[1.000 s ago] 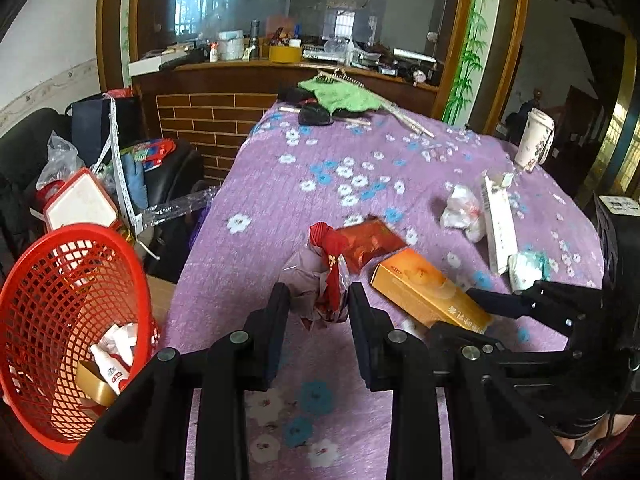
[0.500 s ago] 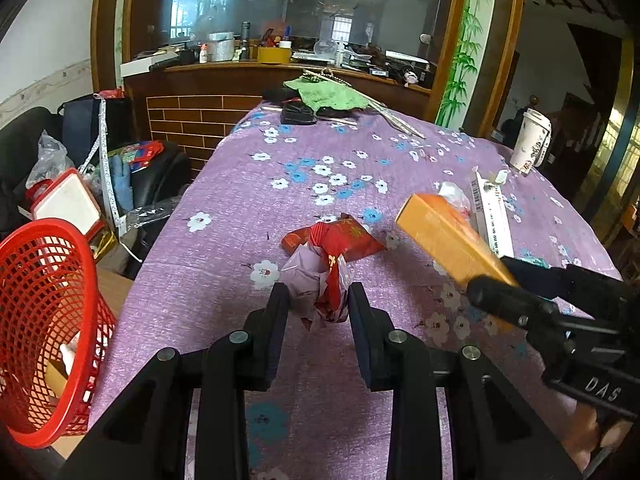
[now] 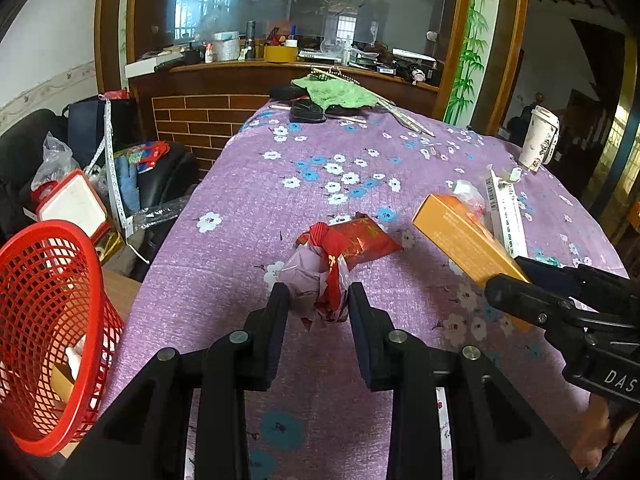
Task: Collect trash
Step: 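Lift the plastic bag and orange box and hold them above the table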
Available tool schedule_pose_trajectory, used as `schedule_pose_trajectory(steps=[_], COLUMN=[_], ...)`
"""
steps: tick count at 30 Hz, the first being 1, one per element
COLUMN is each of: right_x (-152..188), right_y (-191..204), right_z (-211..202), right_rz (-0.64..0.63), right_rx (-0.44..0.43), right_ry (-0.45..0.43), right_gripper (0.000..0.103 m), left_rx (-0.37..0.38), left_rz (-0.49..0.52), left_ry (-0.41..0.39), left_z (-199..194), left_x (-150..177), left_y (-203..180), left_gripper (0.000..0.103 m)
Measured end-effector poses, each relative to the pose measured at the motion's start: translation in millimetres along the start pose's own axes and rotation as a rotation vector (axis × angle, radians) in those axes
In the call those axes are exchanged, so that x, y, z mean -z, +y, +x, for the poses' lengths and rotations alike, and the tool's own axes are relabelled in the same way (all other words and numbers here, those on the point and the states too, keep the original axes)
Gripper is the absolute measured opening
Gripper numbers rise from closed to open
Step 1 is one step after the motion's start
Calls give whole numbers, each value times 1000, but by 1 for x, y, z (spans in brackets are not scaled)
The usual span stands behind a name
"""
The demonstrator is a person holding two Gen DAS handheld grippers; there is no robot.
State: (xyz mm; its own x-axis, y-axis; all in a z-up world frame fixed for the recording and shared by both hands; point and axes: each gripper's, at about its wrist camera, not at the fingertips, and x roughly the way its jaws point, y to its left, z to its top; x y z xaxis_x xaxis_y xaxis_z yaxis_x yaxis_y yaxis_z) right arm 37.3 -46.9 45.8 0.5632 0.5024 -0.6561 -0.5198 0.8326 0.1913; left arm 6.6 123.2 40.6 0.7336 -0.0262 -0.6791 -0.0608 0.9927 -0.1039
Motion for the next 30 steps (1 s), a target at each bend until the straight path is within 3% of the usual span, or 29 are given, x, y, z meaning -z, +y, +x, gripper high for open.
schedule_pose_trajectory(steps=[30], right_x=[2], right_y=[1], right_z=[8], right_rz=[6], right_rx=[10], right_ry=[40], right_gripper=[49], left_rx=[22], left_rz=[25], left_ry=[-20], left_z=[-10], left_x=[5], left_y=[-6], left_gripper=[30])
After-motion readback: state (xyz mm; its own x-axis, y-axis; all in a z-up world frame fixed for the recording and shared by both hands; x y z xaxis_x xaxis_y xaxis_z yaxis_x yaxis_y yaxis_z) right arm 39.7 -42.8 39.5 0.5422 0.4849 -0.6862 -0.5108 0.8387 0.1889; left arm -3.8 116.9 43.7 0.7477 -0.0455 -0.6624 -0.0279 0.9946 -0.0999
